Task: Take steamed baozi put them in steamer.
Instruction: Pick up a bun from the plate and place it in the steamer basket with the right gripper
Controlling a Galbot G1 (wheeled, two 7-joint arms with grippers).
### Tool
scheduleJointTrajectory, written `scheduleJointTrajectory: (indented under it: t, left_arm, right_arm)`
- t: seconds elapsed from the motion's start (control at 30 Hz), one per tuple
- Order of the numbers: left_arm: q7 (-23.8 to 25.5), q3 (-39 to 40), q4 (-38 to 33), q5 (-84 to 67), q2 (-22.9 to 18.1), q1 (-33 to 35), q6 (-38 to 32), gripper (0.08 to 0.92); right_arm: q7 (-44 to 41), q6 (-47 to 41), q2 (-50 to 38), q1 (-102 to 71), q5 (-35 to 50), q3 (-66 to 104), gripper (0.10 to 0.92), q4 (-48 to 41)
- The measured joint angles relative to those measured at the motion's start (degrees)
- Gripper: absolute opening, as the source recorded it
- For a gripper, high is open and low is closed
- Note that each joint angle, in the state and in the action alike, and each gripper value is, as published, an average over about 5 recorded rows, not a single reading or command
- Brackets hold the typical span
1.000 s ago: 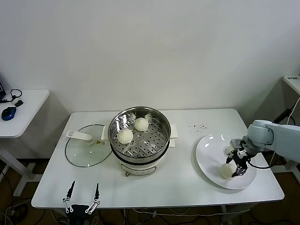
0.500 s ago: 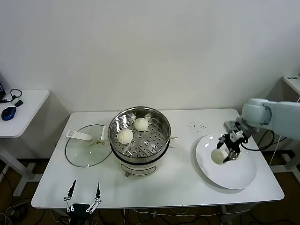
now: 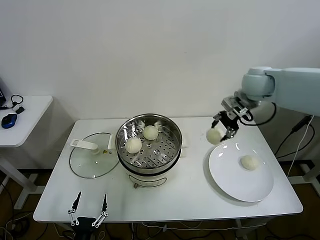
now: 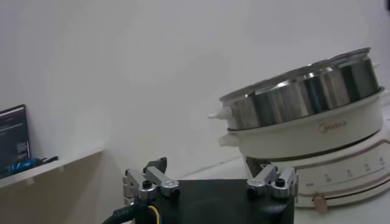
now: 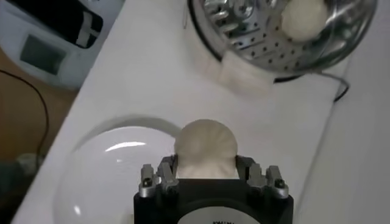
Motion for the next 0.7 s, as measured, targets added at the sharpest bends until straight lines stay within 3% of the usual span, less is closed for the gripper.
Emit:
scheduleJointTrajectory:
  t: [0.7]
  left_arm:
    - [-0.11,-0.31,0.21,-0.03,-0.2,0.36,-0.29,0.823]
  right_arm:
    - [5.65,20.5,16.04,-5.05,-12.58,10.45,0.636,-5.29]
